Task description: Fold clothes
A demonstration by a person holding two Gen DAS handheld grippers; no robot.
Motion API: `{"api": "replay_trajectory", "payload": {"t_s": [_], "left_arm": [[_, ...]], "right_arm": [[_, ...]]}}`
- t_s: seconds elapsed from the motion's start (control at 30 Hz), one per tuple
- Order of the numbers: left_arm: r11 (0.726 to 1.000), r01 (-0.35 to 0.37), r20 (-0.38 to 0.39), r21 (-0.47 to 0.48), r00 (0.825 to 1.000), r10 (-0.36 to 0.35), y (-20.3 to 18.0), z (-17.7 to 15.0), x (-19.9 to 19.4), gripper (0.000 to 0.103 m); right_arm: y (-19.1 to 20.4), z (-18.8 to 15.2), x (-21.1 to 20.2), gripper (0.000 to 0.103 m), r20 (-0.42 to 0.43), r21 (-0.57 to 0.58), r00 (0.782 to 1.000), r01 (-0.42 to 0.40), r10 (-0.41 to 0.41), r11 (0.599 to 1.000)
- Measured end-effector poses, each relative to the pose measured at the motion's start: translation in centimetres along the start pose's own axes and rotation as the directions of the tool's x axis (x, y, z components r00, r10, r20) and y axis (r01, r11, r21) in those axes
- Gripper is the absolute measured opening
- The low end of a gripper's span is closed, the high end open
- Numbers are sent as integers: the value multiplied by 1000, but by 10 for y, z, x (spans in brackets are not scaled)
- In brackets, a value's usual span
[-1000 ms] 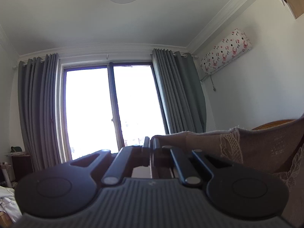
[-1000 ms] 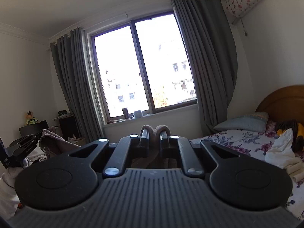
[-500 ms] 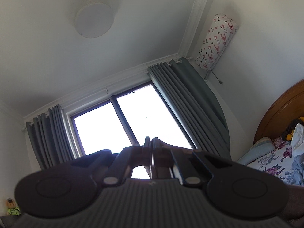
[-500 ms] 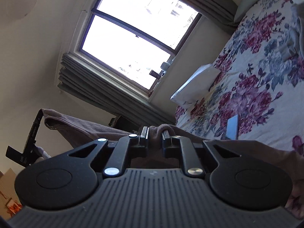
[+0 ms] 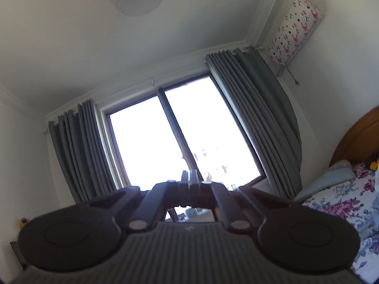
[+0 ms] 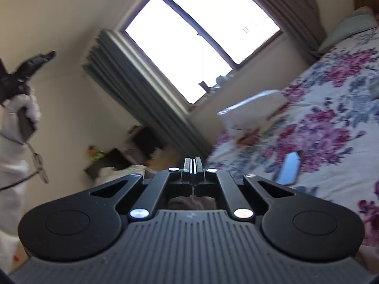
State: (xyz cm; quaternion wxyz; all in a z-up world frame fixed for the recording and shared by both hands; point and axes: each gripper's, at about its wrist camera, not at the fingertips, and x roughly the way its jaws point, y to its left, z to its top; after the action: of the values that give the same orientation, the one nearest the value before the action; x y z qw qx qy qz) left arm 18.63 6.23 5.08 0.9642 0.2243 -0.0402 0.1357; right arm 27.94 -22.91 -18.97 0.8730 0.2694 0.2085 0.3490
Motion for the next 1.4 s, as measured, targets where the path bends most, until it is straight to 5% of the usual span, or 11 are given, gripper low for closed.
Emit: {"api": "replay_trajectory", "payload": {"t_s": [0.13, 0.2, 0.27, 0.37, 0.5, 0.63, 0.8, 0.93, 1.0, 1.03, 1.4], "left_arm": [[967, 253, -262, 40, 936, -234, -32, -96, 4, 1], [906, 418, -410, 60, 838, -359, -61, -161, -2, 4], [845, 530, -503, 75, 752, -427, -89, -212, -9, 4], [772, 622, -566, 130, 686, -457, -113, -254, -13, 7], [675, 681, -614, 284, 670, -417, -125, -281, 2, 31], [674, 667, -604, 319, 691, -397, -109, -275, 17, 48], [650, 718, -657, 249, 618, -431, -113, -291, 35, 67], [673, 726, -681, 142, 566, -466, -113, -298, 46, 43], [694, 716, -682, 76, 545, -488, -110, -298, 52, 6], [702, 710, -676, 60, 547, -495, -108, -297, 52, 6], [892, 438, -439, 112, 827, -351, -49, -235, 20, 4]], "right_arm": [[-24, -34, -9, 24, -37, -343, 995, 72, -91, 937], [-33, -55, -13, 52, -70, -509, 991, 65, -117, 858], [-39, -79, -10, 56, -125, -637, 980, 41, -155, 770], [-37, -113, 1, 59, -208, -757, 962, -43, -177, 652], [-28, -144, 11, 62, -270, -832, 943, -127, -195, 540], [-31, -161, 25, 62, -277, -865, 940, -153, -199, 479], [-40, -182, 52, 60, -269, -881, 945, -163, -187, 444], [-43, -191, 65, 56, -255, -895, 947, -155, -195, 417], [-44, -192, 72, 18, -257, -893, 944, -150, -207, 425], [-45, -188, 71, 17, -262, -881, 943, -147, -204, 450], [-10, -70, 19, 9, 61, -680, 988, 144, -140, 719]]}}
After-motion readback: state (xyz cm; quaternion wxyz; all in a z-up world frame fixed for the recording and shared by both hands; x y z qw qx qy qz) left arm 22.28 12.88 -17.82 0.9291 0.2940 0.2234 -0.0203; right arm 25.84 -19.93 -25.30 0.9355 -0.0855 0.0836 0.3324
